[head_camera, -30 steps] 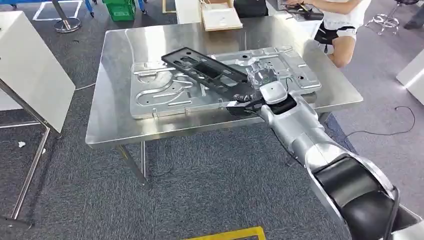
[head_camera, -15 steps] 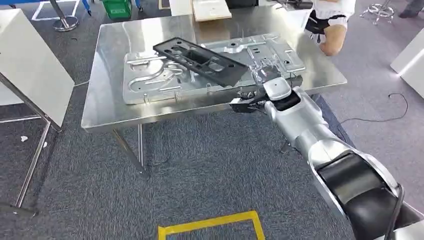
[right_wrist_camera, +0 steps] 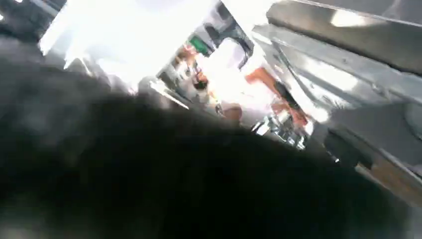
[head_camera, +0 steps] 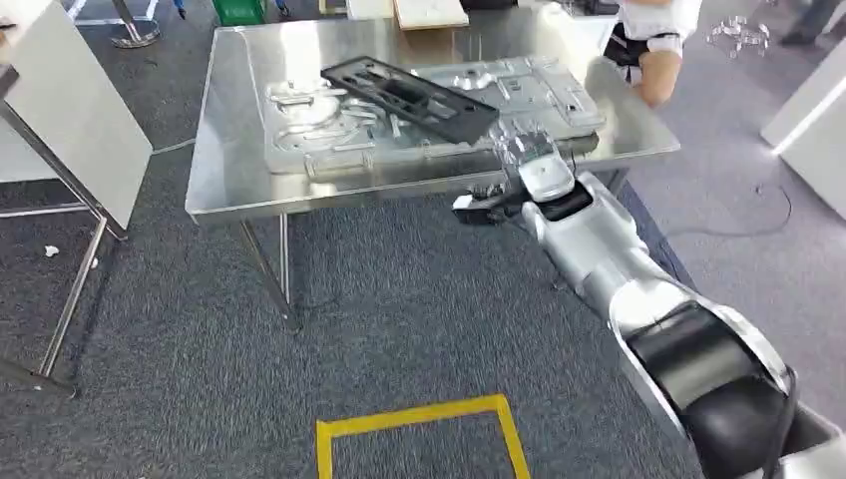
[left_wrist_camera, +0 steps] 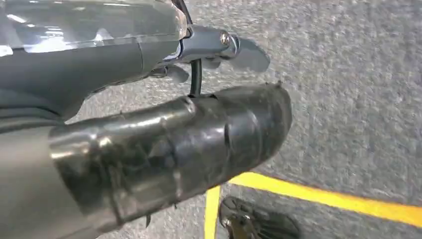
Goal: Take the parts from the cabinet and place them on the table.
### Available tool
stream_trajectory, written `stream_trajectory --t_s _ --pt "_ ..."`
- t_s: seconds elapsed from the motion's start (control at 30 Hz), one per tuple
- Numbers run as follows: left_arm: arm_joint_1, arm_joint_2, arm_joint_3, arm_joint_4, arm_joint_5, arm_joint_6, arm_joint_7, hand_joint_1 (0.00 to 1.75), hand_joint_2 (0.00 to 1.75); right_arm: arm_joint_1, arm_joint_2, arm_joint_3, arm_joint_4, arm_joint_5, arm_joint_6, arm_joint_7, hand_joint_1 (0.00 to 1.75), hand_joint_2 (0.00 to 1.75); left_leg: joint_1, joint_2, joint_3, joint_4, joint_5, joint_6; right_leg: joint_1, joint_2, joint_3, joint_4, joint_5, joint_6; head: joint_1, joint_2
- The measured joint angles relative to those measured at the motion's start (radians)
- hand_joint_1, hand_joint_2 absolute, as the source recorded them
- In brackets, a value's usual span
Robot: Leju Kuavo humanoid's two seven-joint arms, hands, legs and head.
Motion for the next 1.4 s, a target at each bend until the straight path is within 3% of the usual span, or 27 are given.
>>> stream_trajectory --t_s 0.07,0.13,0.2,0.23,0.27,0.3,0.4,0.43,0.5,0.57,0.6,0.63,0.73,0.77,0.8,0.83,0.93,1.0,1.1,1.13,1.17,1.2,1.27,1.3,1.33,1.37,1.4 --pt "0.002 0.0 0.001 0.0 0.0 0.0 0.0 0.0 0.0 0.001 -0.001 0.0 0.0 0.0 0.003 0.0 0.0 0.0 -0.004 0.0 -0.036 0.004 0.026 0.002 0.0 0.0 -0.024 0.139 -0.098 0.004 0.0 0.0" --pt "0.002 0.001 0.005 0.0 0.0 0.0 0.0 0.0 0.0 0.005 0.0 0.0 0.0 0.0 0.003 0.0 0.0 0.0 -0.008 0.0 -0.074 0.011 0.049 0.002 0.0 0.0 -0.008 0.189 -0.076 0.003 0.0 0.0" --pt "0.002 0.001 0.008 0.0 0.0 0.0 0.0 0.0 0.0 0.004 0.0 0.0 0.0 0.0 0.003 0.0 0.0 0.0 -0.012 -0.001 -0.106 0.018 0.069 0.0 0.002 0.0 0.077 0.103 -0.014 -0.007 0.0 0.0" --pt "0.001 0.0 0.008 0.0 0.0 0.0 0.0 0.0 0.0 0.001 0.001 0.0 -0.002 0.0 0.005 0.0 0.0 0.0 -0.015 -0.001 -0.118 0.019 0.081 -0.002 0.008 0.0 0.149 0.013 -0.003 -0.02 0.0 0.0" --pt "0.0 -0.005 0.008 0.0 0.0 0.0 0.0 0.0 0.0 -0.003 0.002 0.0 -0.005 0.0 0.006 0.0 0.0 0.0 -0.015 0.0 -0.125 0.02 0.09 -0.006 0.014 -0.002 0.209 -0.078 -0.047 -0.037 -0.001 0.0" --pt "0.0 -0.008 0.009 0.0 0.0 0.0 -0.001 0.0 0.0 -0.003 0.004 0.0 -0.01 0.0 0.005 0.0 0.0 0.0 -0.016 0.0 -0.129 0.02 0.1 -0.012 0.016 -0.006 0.232 -0.132 -0.06 -0.036 -0.001 0.0" --pt "0.001 -0.008 0.013 0.0 0.0 0.0 0.0 0.0 0.0 -0.009 0.004 0.0 -0.011 0.0 0.007 0.0 0.0 0.0 -0.007 0.001 -0.126 -0.002 0.131 -0.031 0.027 -0.006 0.222 -0.136 -0.029 -0.05 0.0 0.0" --pt "0.003 -0.007 0.014 0.0 0.0 0.0 0.0 0.0 0.0 -0.009 0.006 0.0 -0.011 0.0 0.007 0.0 0.0 0.0 -0.01 0.0 -0.133 0.001 0.13 -0.037 0.006 -0.009 0.216 -0.16 -0.004 -0.057 0.0 0.0" --pt "0.003 -0.009 0.014 0.0 0.0 0.0 0.0 0.0 0.0 -0.012 0.014 0.0 -0.011 0.0 0.007 0.0 0.0 0.0 -0.007 -0.009 -0.16 0.072 0.011 -0.046 0.008 -0.013 0.194 -0.17 0.029 -0.069 -0.001 0.0" --pt "0.003 -0.007 0.014 0.0 0.0 0.0 0.0 0.0 0.0 -0.012 0.016 0.0 -0.011 0.0 0.007 0.0 0.0 0.0 0.001 -0.008 -0.186 0.213 -0.098 -0.057 0.008 -0.013 0.158 -0.169 0.057 -0.063 -0.001 0.0" --pt "0.003 -0.005 0.015 0.0 0.0 0.0 0.0 0.0 0.0 -0.011 0.016 0.0 -0.011 0.0 0.007 0.0 0.0 0.0 0.005 -0.008 -0.192 0.277 -0.109 -0.064 0.006 -0.013 0.138 -0.167 0.071 -0.06 -0.001 0.0" --pt "0.003 -0.003 0.015 0.0 0.0 0.001 0.0 0.0 0.0 -0.01 0.017 0.0 -0.011 0.0 0.007 0.0 0.0 0.0 0.009 -0.008 -0.185 0.311 -0.083 -0.071 0.003 -0.013 0.117 -0.162 0.084 -0.056 -0.001 0.0" --pt "0.002 -0.002 0.015 0.0 0.0 0.001 0.0 0.0 0.0 -0.009 0.017 0.0 -0.011 0.0 0.007 0.0 0.0 0.0 0.023 -0.008 -0.076 0.213 0.019 -0.088 -0.012 -0.013 0.055 -0.137 0.111 -0.034 -0.001 0.0" --pt "0.0 -0.002 0.015 0.0 0.0 0.001 0.0 0.0 0.0 -0.011 0.017 0.0 -0.012 0.0 0.007 0.0 0.0 0.0 0.03 -0.01 -0.005 0.121 -0.019 -0.095 -0.011 -0.013 0.04 -0.119 0.117 -0.025 -0.002 0.0" --pt "-0.001 -0.001 0.015 0.0 0.0 0.001 -0.001 0.0 0.0 -0.012 0.015 0.0 -0.012 0.0 0.007 0.0 0.0 0.0 0.018 -0.015 0.054 0.028 -0.067 -0.094 -0.009 -0.014 0.025 -0.105 0.121 -0.018 -0.001 0.0" --pt "-0.003 0.0 0.015 0.0 0.0 0.001 -0.001 0.0 0.0 -0.013 0.015 0.0 -0.013 0.0 0.006 0.0 0.0 0.0 0.016 -0.015 0.052 0.021 -0.082 -0.07 -0.005 -0.014 0.021 -0.105 0.133 -0.009 0.001 0.0" --pt "0.003 -0.001 0.015 0.0 0.0 0.002 0.0 0.0 0.0 -0.007 0.013 0.0 -0.009 0.0 0.008 0.0 0.0 0.0 0.016 -0.011 0.024 0.017 -0.052 -0.039 -0.012 -0.015 0.017 -0.125 0.166 0.006 0.002 0.0" --pt "0.0 -0.001 0.015 0.0 0.0 0.001 0.0 0.0 0.0 -0.004 0.014 0.001 -0.009 0.0 0.011 0.0 0.0 0.0 0.015 -0.004 0.002 0.017 -0.025 -0.019 -0.015 -0.012 -0.009 -0.063 0.053 0.008 0.002 0.0" --pt "0.001 -0.001 0.015 0.0 0.0 0.001 0.0 0.0 0.0 -0.005 0.012 0.001 -0.009 0.0 0.011 0.0 0.0 0.0 0.01 -0.003 -0.03 0.018 0.001 -0.011 -0.013 -0.01 -0.039 0.082 -0.068 0.009 0.002 0.0" --pt "0.001 0.0 0.016 0.0 0.0 0.001 0.0 0.0 0.0 -0.005 0.012 0.001 -0.009 0.0 0.012 0.0 0.0 0.0 0.006 -0.004 -0.046 0.019 0.014 -0.01 -0.01 -0.009 -0.049 0.154 -0.09 0.009 0.002 0.0" --pt "0.001 0.0 0.016 0.0 0.0 0.002 0.0 0.0 0.0 -0.002 0.012 0.001 -0.009 0.0 0.015 0.0 0.0 0.0 0.002 -0.004 -0.063 0.02 0.026 -0.009 -0.008 -0.008 -0.046 0.197 -0.079 0.008 0.001 0.0" --pt "0.001 0.0 0.016 0.0 0.0 0.002 -0.001 0.0 0.0 0.0 0.012 0.001 -0.009 0.0 0.015 0.0 0.0 0.0 -0.002 -0.004 -0.078 0.02 0.038 -0.009 -0.006 -0.007 -0.022 0.195 -0.048 0.002 0.001 0.0" --pt "0.002 0.0 0.016 0.0 0.0 0.002 -0.001 0.0 0.0 -0.001 0.012 0.001 -0.009 0.0 0.016 0.0 0.0 0.0 -0.011 -0.004 -0.104 0.02 0.059 -0.009 0.005 -0.005 0.081 0.087 0.007 -0.021 0.001 0.0" --pt "0.001 -0.002 0.016 0.0 0.0 0.002 -0.001 0.0 0.0 -0.005 0.012 0.001 -0.01 0.0 0.016 0.0 0.0 0.0 -0.012 -0.004 -0.111 0.02 0.069 -0.009 0.013 -0.005 0.151 0.002 0.002 -0.038 0.001 0.0" --pt "0.0 -0.01 0.016 0.0 0.0 0.001 -0.001 0.0 0.0 -0.009 0.012 0.001 -0.013 0.0 0.017 0.0 0.0 0.0 -0.014 -0.004 -0.118 0.021 0.076 -0.015 0.022 -0.007 0.21 -0.082 -0.048 -0.06 0.0 0.0" --pt "0.0 -0.008 0.016 0.0 0.0 0.003 -0.002 0.0 0.0 -0.013 0.013 0.001 -0.017 0.0 0.017 0.0 0.0 0.0 -0.011 -0.002 -0.119 0.019 0.085 -0.021 0.023 -0.008 0.233 -0.135 -0.057 -0.051 0.001 0.0" --pt "0.0 -0.008 0.016 0.0 0.0 0.003 -0.003 0.0 0.0 -0.015 0.013 0.001 -0.017 0.0 0.017 0.0 0.0 0.0 -0.007 -0.001 -0.116 0.013 0.096 -0.028 0.028 -0.006 0.225 -0.132 -0.045 -0.054 0.001 0.0"
